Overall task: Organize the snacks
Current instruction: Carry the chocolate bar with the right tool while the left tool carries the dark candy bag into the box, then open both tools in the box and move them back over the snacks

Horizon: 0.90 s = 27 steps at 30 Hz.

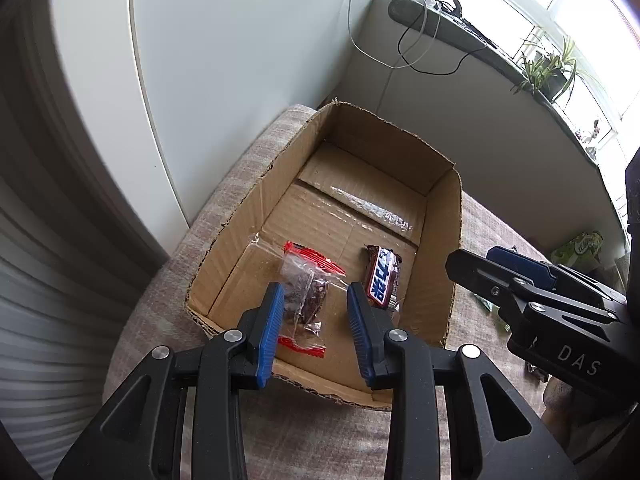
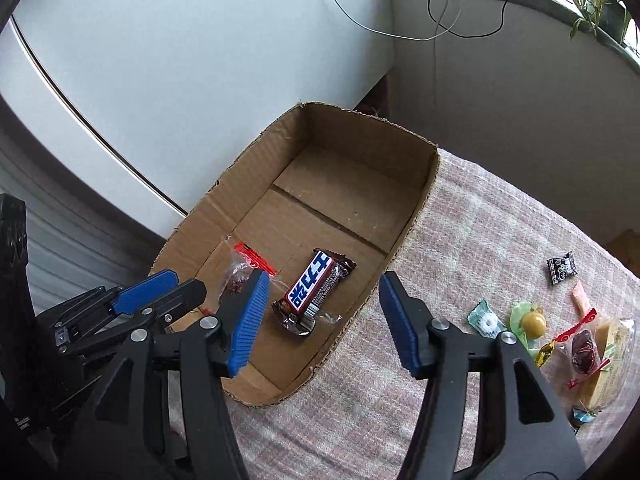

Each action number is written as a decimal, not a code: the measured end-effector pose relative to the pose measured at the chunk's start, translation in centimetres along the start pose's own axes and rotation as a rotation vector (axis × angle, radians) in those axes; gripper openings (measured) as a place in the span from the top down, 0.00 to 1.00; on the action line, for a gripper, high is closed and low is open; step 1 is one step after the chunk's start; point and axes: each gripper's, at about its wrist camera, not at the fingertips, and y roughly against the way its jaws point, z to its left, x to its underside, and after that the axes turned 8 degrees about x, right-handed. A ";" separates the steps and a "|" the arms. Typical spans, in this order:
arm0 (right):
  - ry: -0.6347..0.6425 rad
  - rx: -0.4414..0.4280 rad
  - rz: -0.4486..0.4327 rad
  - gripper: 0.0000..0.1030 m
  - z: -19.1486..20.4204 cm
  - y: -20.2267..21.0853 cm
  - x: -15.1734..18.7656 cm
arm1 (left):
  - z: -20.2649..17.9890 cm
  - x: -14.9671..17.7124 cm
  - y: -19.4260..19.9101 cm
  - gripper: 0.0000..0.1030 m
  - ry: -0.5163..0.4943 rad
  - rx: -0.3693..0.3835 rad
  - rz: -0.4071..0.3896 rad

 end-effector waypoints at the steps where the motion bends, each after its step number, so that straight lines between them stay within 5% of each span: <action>1: -0.007 0.001 -0.001 0.42 -0.3 0.1 0.1 | -0.1 0.0 0.2 0.70 0.000 0.000 -0.005; 15: -0.196 0.052 -0.032 0.42 -9.2 4.3 5.7 | -4.5 1.0 0.9 0.70 -0.083 0.075 -0.006; 23: -0.310 0.167 -0.023 0.42 -15.2 6.7 11.9 | -8.9 2.3 -0.2 0.70 -0.169 0.146 0.042; 25: -0.342 0.206 -0.011 0.34 -16.7 7.0 13.8 | -10.2 2.6 -0.8 0.69 -0.197 0.173 0.065; 27: -0.379 0.236 -0.007 0.25 -18.1 7.3 15.6 | -11.6 3.2 -1.5 0.54 -0.223 0.199 0.088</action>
